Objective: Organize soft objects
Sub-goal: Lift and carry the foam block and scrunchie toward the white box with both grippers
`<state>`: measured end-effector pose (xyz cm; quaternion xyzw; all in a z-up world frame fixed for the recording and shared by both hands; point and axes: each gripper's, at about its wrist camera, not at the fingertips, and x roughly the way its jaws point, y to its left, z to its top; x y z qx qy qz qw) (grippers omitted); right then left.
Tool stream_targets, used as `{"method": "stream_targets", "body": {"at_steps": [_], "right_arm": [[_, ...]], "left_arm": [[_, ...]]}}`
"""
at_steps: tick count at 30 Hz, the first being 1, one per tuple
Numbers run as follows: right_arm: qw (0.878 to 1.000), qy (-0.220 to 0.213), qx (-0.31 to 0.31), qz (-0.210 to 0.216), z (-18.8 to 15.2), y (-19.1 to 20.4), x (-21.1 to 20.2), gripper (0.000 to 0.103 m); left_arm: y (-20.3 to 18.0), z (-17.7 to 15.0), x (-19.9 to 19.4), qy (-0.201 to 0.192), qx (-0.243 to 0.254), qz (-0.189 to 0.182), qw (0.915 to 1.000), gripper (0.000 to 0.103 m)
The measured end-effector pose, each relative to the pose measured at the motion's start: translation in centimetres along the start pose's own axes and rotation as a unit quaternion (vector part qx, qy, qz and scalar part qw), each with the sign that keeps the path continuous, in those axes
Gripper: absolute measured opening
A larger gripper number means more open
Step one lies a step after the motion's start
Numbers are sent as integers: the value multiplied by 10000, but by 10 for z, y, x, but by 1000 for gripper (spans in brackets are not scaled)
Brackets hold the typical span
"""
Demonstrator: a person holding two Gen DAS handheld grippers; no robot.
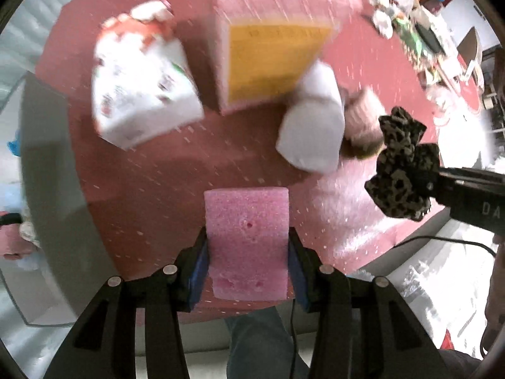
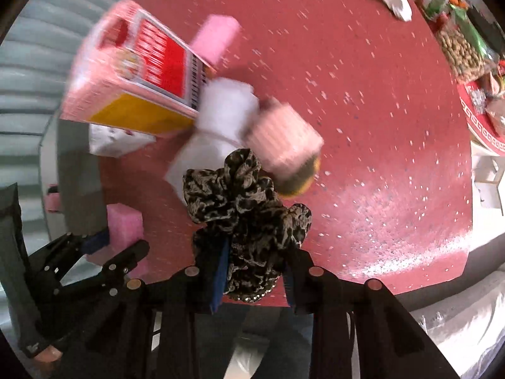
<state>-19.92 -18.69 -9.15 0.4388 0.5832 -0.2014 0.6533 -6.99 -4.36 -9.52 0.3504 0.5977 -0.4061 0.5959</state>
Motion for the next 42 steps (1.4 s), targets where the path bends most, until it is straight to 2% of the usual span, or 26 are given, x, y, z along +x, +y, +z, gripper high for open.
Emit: {"method": "stream_targets", "body": {"at_steps": [7, 9, 13, 14, 23, 32, 42], "right_arm": [[9995, -212, -207, 109, 0, 37, -28, 32], [9993, -241, -234, 151, 0, 45, -36, 32], [9986, -255, -404, 236, 11, 57, -46, 32], [9983, -264, -456, 257, 13, 69, -38, 32], [9941, -393, -937, 367, 34, 120, -59, 32], [9928, -445, -989, 504, 81, 170, -53, 32], [9950, -646, -695, 304, 130, 176, -50, 32]], "left_arm": [[28, 6, -32, -347, -152, -8, 9993, 49], [26, 8, -36, -425, -204, -1, 9989, 49], [43, 15, -48, -577, -335, 50, 9978, 49], [48, 19, -50, -633, -398, 60, 9972, 49], [93, 38, -80, -997, -806, 213, 9915, 49], [134, 77, -99, -1340, -1079, 407, 9843, 49], [151, 125, -91, -1391, -1195, 504, 9818, 49]]}}
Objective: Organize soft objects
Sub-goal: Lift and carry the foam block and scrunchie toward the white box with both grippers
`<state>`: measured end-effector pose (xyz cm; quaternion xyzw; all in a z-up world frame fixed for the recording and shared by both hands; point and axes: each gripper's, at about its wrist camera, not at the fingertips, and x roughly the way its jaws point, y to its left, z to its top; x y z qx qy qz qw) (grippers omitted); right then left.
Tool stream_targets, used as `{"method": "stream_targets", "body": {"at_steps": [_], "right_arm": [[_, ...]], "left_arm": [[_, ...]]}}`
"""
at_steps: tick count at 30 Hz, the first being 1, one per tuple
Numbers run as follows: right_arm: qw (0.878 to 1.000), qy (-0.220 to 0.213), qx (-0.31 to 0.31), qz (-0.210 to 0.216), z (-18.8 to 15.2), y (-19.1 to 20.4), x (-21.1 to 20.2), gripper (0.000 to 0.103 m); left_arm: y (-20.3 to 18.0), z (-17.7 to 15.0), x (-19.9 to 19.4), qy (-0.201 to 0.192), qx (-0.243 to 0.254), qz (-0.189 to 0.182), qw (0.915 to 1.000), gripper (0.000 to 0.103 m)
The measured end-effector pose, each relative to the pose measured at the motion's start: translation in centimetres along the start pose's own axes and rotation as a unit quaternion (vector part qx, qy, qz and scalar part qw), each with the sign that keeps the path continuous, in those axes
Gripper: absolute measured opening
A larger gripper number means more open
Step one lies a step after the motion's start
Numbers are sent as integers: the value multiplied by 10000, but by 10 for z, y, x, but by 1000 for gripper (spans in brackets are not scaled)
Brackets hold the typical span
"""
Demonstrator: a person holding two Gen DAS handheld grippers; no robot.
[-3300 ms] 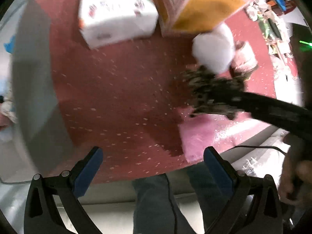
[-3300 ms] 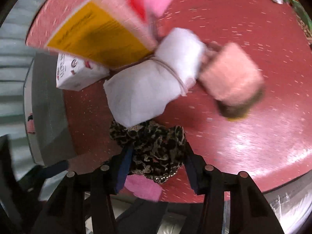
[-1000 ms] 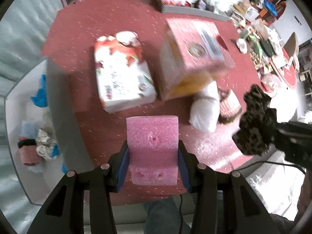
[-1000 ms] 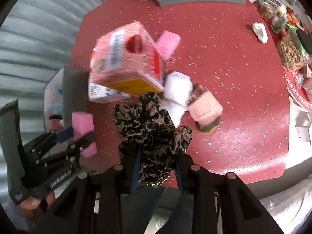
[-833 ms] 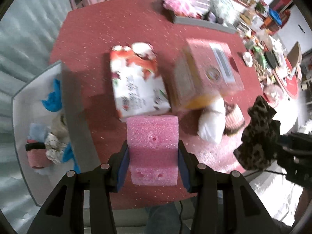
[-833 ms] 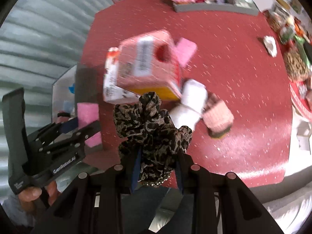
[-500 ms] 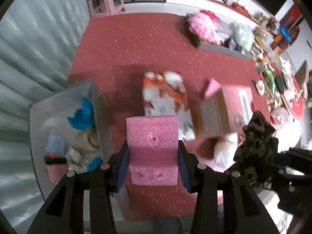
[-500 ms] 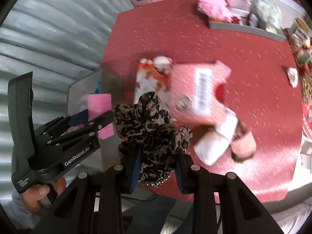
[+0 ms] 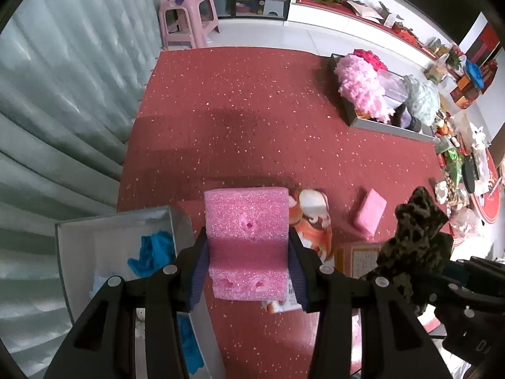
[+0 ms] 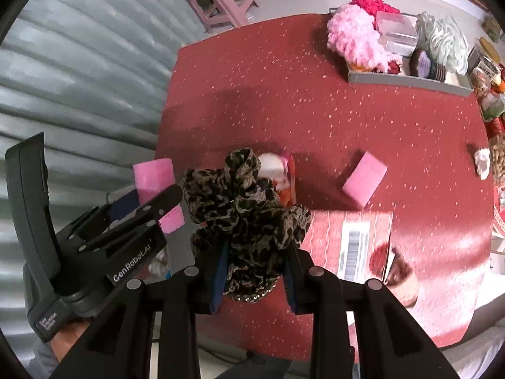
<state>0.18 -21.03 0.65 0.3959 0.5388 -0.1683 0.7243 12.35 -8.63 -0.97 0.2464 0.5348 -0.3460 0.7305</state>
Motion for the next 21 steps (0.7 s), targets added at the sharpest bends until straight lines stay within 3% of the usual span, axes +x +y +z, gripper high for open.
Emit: {"method": "stream_targets", "body": {"at_steps": [21], "right_arm": [[9990, -172, -187, -381, 38, 11, 1, 32]], "left_arm": [[12, 37, 1, -168, -283, 75, 9994, 49]]}}
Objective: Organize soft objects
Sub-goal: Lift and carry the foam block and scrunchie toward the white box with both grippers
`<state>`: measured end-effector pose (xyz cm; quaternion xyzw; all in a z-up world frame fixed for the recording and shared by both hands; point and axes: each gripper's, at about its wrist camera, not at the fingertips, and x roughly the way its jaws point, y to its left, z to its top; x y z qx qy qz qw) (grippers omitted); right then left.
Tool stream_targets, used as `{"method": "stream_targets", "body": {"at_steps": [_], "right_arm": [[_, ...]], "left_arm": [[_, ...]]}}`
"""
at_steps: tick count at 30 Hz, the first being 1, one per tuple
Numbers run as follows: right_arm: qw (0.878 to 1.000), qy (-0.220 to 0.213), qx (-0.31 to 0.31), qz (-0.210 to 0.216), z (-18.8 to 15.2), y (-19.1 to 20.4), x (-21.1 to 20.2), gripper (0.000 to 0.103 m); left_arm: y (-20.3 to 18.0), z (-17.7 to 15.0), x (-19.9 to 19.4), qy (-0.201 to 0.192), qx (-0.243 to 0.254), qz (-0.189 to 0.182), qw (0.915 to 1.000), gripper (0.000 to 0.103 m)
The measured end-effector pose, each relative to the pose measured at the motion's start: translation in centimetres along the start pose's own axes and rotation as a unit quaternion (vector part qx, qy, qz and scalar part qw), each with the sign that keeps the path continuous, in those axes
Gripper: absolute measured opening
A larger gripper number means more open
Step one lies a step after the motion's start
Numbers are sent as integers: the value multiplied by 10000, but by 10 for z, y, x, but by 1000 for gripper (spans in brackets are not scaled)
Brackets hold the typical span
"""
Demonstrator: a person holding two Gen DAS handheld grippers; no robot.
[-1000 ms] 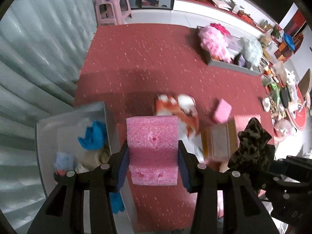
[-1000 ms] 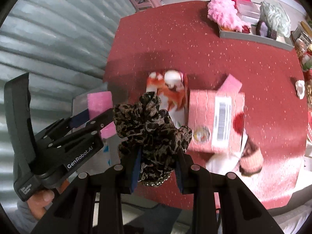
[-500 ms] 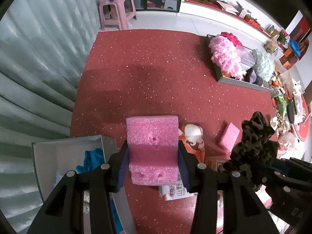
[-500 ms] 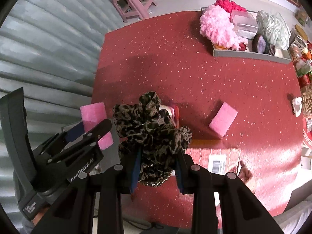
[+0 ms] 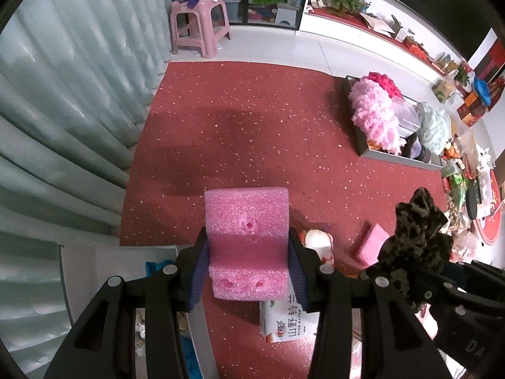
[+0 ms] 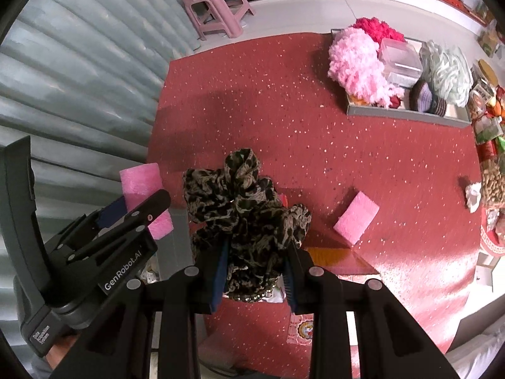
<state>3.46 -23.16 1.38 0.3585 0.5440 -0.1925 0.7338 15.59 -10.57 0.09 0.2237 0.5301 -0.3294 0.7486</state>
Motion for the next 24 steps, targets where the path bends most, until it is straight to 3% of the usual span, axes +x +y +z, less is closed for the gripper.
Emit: {"method": "stream_targets", "body": {"at_steps": [13, 24], "right_arm": [[9996, 15, -255, -148, 6, 27, -2, 32], [9976, 124, -671, -108, -3, 69, 8, 32]], "left_arm": [[18, 3, -5, -110, -252, -67, 9996, 49], [60, -15, -17, -177, -677, -36, 9975, 49]]}}
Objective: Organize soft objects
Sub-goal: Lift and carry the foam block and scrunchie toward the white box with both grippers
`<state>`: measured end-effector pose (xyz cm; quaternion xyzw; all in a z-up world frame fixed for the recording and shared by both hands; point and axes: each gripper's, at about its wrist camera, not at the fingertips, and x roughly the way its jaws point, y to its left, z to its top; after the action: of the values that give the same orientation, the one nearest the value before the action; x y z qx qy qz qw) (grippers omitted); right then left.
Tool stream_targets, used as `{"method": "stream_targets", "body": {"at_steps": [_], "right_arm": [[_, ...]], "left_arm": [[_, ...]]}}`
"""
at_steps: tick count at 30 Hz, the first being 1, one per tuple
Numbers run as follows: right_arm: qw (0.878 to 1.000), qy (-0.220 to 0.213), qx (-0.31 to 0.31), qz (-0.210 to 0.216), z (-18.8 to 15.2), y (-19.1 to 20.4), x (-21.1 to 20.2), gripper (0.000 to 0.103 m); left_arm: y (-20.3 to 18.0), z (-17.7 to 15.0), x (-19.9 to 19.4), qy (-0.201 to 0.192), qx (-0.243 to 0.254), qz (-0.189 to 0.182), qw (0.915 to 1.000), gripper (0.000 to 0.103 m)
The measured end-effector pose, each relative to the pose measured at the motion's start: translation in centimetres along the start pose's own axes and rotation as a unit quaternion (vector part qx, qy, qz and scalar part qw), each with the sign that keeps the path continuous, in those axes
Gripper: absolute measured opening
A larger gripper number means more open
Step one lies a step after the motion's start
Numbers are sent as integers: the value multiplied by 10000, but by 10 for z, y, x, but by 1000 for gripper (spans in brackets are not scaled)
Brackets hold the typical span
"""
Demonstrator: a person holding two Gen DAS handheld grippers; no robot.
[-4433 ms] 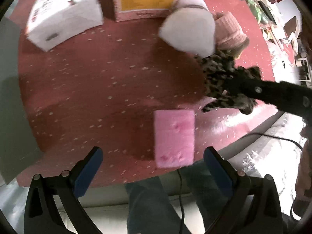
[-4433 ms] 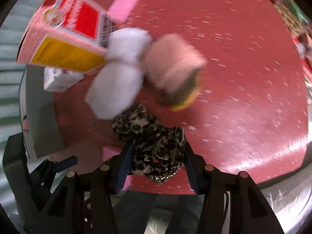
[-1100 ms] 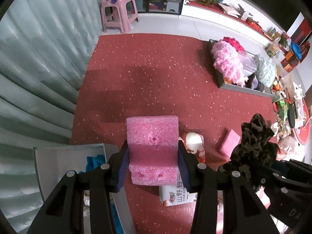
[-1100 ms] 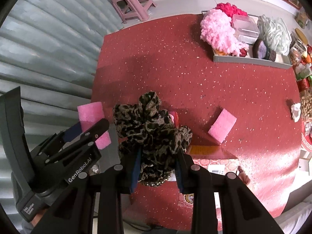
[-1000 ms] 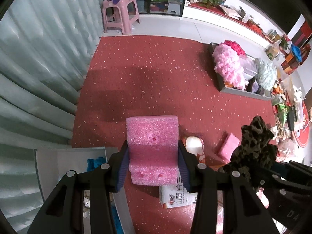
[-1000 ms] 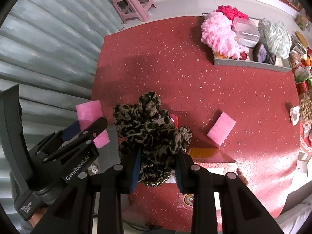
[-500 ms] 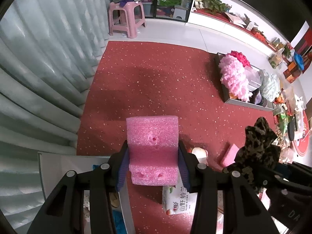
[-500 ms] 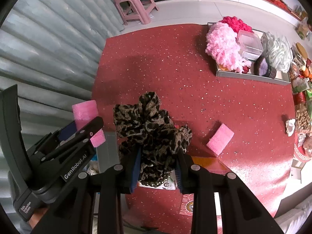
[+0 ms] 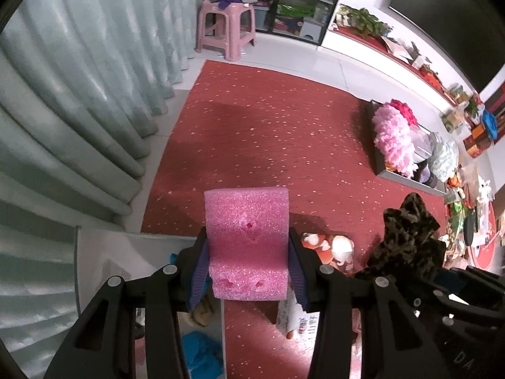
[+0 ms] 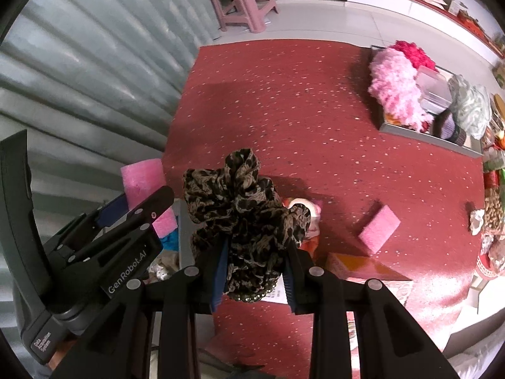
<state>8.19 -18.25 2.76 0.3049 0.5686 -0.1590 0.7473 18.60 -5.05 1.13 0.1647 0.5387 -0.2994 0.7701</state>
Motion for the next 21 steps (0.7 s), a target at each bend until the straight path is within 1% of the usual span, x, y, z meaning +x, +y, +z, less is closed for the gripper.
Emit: {"method": "stream_targets", "body": {"at_steps": [12, 13, 21], "right_arm": [[9984, 154, -527, 113, -16, 55, 14, 32], [9984, 163, -507, 174, -18, 61, 15, 32], [9963, 220, -782, 269, -32, 90, 17, 32]], "left_arm": [[63, -30, -18, -32, -686, 107, 9976, 49], [68, -33, -21, -42, -744, 113, 9972, 49], [93, -54, -34, -108, -1005, 195, 9947, 49]]}}
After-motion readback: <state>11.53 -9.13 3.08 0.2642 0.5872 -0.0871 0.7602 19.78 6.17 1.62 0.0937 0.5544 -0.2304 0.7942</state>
